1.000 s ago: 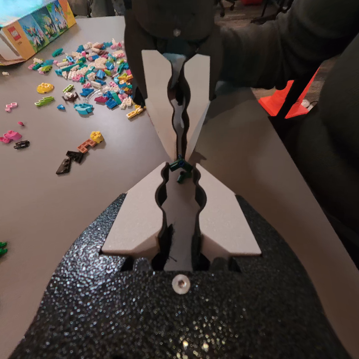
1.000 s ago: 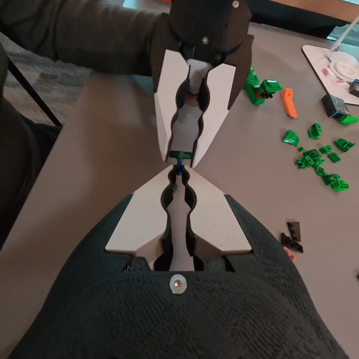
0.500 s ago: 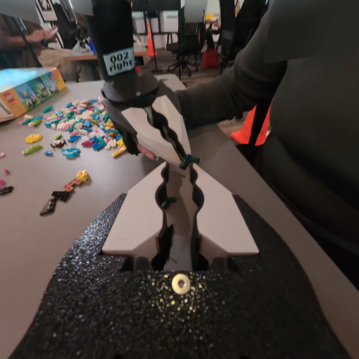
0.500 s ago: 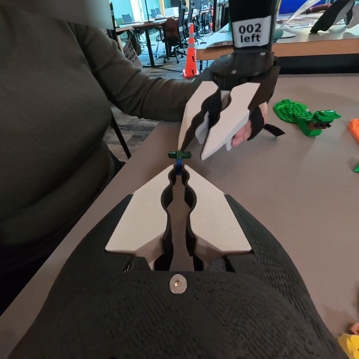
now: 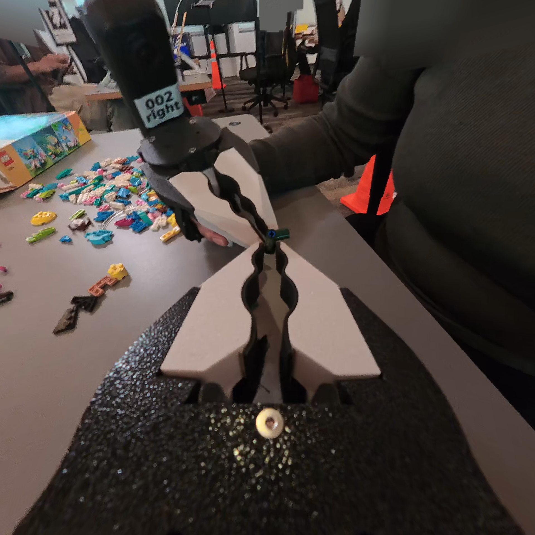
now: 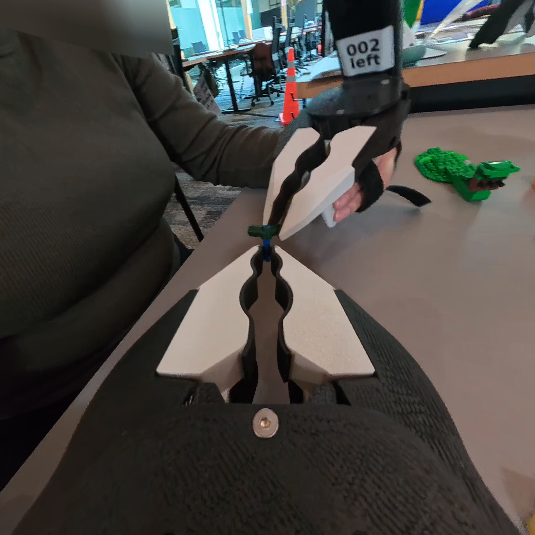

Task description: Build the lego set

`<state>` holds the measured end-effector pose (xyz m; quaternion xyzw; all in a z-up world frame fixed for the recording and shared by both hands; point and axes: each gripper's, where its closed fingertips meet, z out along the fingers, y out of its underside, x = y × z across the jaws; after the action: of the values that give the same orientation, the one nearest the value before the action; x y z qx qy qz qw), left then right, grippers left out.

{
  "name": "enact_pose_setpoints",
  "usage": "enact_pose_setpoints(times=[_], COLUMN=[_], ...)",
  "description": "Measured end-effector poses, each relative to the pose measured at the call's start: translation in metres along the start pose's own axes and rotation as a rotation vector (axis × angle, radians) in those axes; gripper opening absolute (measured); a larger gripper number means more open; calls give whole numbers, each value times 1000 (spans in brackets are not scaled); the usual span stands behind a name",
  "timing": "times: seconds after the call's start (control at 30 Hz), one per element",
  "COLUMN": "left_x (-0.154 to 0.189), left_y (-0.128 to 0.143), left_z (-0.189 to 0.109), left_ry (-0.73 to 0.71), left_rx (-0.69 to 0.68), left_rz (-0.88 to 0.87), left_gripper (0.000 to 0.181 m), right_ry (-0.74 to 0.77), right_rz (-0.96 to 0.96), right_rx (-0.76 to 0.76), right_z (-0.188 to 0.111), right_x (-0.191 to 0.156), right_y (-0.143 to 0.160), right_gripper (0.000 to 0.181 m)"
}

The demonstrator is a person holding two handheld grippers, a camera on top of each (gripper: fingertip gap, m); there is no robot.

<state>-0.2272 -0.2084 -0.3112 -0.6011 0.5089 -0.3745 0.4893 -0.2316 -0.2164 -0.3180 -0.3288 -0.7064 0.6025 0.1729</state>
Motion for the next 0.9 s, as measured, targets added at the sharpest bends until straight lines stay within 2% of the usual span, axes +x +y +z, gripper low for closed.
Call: enact_pose_setpoints(times=[0.13, 0.23, 0.4, 0.67, 0.9], left_x=[-15, -21, -28, -30, -27], left_y=[20, 38, 43, 43, 52], left_z=[-2, 2, 8, 3, 5], left_ry=[-70, -61, -72, -138, -145], left_rx=[-160, -279, -344, -403, -451], left_rz=[-118, -274, -397, -369, -327], left_gripper=[5, 5, 5, 5, 5], right_ry=[100, 200, 250, 265, 248], right_rz=[27, 55, 148, 87, 114], right_rx=[4, 4, 32, -81, -68], right_z=[-15, -28, -39, -25, -21], right_x=[17, 34, 46, 40, 40], right_y=[-2, 0, 2, 16, 16], right_gripper=[13, 15, 14, 11, 11])
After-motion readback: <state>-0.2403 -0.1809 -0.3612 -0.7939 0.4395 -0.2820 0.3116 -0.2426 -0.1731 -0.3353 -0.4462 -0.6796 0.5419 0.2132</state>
